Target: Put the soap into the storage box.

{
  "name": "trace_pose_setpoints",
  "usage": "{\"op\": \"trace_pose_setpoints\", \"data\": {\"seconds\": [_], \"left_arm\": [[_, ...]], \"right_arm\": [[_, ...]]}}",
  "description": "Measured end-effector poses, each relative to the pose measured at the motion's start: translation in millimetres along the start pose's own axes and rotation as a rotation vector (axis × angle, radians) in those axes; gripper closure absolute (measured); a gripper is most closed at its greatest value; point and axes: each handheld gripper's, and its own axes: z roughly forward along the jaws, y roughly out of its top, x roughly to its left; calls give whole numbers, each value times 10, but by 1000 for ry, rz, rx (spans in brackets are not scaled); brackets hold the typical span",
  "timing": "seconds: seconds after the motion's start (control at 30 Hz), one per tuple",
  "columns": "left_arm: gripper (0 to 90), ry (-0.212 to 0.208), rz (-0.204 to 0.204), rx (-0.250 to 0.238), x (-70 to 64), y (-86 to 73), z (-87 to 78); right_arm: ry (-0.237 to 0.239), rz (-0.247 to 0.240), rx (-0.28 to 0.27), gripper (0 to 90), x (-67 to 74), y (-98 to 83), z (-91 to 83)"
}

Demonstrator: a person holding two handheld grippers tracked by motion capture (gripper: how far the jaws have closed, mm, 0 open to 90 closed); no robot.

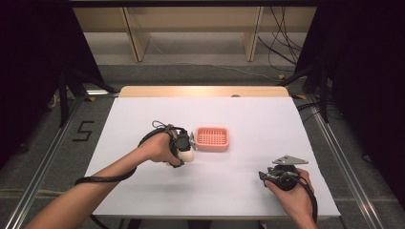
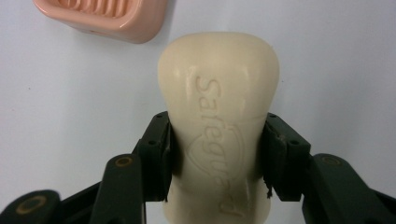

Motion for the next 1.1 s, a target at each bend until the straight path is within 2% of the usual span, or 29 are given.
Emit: {"op": "trace_pose_setpoints", "data": {"seconds": [0.23, 0.3, 0.33, 0.43, 0.47, 0.57, 0.67, 0.87, 1.1], "left_arm": [[493, 1, 6, -4, 22, 41, -14], [493, 1, 16, 1, 30, 51, -20], [494, 6, 16, -2, 37, 59, -28], [494, 9, 13, -7, 61, 90, -54], [494, 18, 16, -19, 65, 98, -49], [494, 19, 18, -24, 67, 122, -50], [493, 18, 21, -24, 67, 139, -40], [494, 17, 25, -22, 106, 175, -27], [493, 28, 23, -30, 135, 205, -25]], "right_arm": [[-1, -11, -12, 577, -13, -1, 2], [-1, 27, 13, 576, 8, -3, -16], [-5, 5, 6, 575, -6, -8, -6], [-10, -17, -12, 575, -13, -3, -3], [-4, -12, -19, 575, -11, 4, -4], [-9, 2, -13, 575, -7, -1, -20], [-1, 6, -32, 575, -20, -3, -5], [10, -8, -35, 574, -24, -1, -4], [-4, 4, -38, 572, -22, -1, -11]]}}
